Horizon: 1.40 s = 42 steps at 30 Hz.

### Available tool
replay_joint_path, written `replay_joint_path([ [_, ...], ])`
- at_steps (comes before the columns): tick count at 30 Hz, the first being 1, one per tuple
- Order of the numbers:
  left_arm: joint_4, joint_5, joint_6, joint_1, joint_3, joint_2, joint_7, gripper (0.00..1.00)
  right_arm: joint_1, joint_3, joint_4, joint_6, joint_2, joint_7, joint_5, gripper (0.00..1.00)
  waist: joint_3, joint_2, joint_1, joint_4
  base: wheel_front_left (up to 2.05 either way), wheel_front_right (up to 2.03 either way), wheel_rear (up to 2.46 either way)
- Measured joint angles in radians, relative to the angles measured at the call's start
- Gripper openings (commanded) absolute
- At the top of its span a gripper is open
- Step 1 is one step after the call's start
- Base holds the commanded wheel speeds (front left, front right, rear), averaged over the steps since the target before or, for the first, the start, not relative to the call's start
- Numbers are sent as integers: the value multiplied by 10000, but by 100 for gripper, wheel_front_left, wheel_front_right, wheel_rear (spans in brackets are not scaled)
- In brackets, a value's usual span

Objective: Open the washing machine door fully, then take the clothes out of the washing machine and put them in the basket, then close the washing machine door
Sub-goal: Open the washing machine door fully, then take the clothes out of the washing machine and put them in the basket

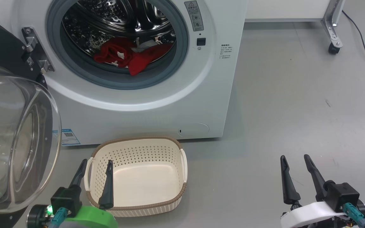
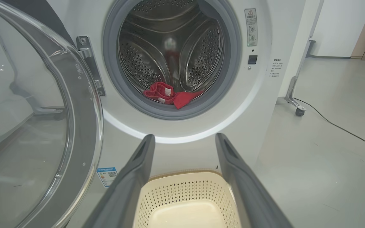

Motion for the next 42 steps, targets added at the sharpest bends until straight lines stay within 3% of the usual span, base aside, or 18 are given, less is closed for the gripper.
replay_joint_path([
  [42, -86, 174, 123, 5, -98, 10, 46, 100, 37, 167, 36, 2, 2, 2, 130, 100, -117, 0, 0, 5, 60, -59, 0],
])
